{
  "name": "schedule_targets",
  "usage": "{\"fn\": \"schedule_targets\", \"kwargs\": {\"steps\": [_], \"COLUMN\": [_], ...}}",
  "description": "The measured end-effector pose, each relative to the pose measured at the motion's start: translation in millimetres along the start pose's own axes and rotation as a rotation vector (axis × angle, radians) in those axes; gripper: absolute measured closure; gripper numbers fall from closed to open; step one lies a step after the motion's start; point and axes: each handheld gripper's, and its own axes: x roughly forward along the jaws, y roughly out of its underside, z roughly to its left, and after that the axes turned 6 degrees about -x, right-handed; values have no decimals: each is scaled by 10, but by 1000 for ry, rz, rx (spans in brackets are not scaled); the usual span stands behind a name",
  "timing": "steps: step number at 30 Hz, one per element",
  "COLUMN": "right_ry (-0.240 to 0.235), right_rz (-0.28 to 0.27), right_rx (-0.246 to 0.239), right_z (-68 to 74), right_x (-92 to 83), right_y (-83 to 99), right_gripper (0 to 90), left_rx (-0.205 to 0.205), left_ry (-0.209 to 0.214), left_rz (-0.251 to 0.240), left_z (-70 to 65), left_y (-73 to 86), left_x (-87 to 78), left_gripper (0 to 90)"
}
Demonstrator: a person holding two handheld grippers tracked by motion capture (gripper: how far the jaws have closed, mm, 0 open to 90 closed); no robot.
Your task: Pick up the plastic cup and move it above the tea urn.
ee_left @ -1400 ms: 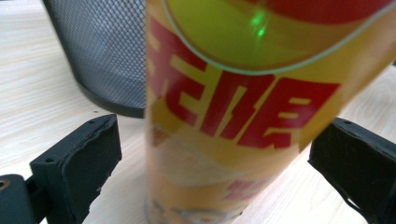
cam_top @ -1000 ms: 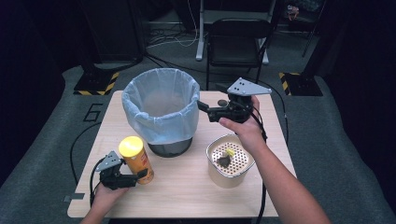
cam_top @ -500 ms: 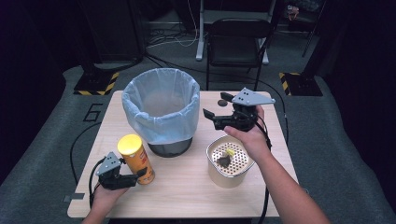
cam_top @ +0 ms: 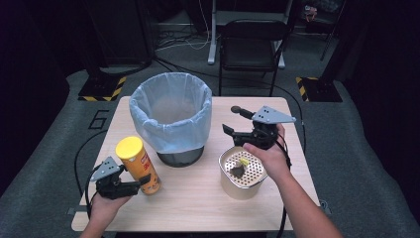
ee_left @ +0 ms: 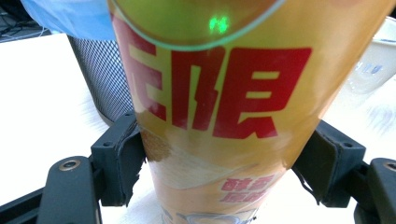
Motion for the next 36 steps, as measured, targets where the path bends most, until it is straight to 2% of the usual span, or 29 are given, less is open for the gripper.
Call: {"fn": "schedule_targets", "kwargs": {"steps": [2,8,11,13,17,23,26,27,29,30,36], "right_ry": [3,2,-7,-4,7,32,40,43,37,40,36], "right_rz": [8,28,24,22,19,27,55,48,51,46,39], "right_rx": [4,17,37,71,90,74,41,30,43,31,40], "right_z": [6,68,85,94,94,120,131,130,146,142,155], "right_x": [-15,-80,-103,-122,-160,-248,-254,-257,-272,-276,-313], "right_y": [18,125,189,229,292,337,314,311,304,303,310], "right_gripper": [224,229,229,229,229,229,228,228,227,228,228], "left_rx": [9,14,16,19,25,27,29,28,29,27,46], "left_ry": [-2,3,7,11,15,15,14,13,15,20,41], "left_rz": [10,-12,-9,-11,-13,-22,-24,-28,-29,-27,-36], "left_z": [-13,-84,-130,-149,-197,-233,-234,-239,-248,-254,-342], "left_y": [-68,-290,-417,-477,-589,-749,-821,-847,-914,-939,-1127], "left_x": [-39,-132,-176,-192,-227,-292,-327,-341,-376,-388,-467], "left_gripper": [243,243,243,243,243,244,244,244,244,244,244]}}
